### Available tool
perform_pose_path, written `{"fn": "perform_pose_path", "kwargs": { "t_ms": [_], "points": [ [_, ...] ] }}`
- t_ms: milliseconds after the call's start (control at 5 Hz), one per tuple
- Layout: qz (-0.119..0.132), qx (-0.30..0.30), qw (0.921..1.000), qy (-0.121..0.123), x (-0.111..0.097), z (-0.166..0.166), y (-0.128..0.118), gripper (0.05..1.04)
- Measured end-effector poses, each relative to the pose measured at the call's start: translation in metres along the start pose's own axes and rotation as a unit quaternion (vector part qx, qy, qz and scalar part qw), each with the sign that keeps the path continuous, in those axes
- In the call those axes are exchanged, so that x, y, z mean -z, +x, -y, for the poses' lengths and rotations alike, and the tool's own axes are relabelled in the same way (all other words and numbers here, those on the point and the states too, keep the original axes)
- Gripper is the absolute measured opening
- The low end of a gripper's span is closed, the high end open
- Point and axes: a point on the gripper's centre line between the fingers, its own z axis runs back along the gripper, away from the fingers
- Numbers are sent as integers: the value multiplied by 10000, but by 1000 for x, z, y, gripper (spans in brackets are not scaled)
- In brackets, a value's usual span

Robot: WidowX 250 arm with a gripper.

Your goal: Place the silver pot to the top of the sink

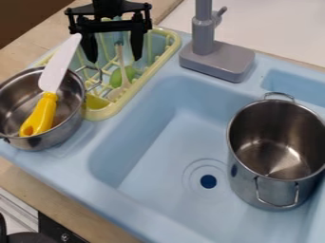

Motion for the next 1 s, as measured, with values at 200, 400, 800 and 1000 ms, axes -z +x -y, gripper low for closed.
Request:
{"fn": "perform_pose_path", "kwargs": {
  "t_ms": [200, 400, 800, 1000],
  "points": [
    [-141, 8, 9999, 37, 8, 0, -2, 999],
    [-296, 223, 9993, 77, 5, 6, -8, 999],
    [67, 1060, 9943, 42, -38, 14, -21, 999],
    [210, 1799, 9832, -229, -51, 32, -30, 999]
  ]
}}
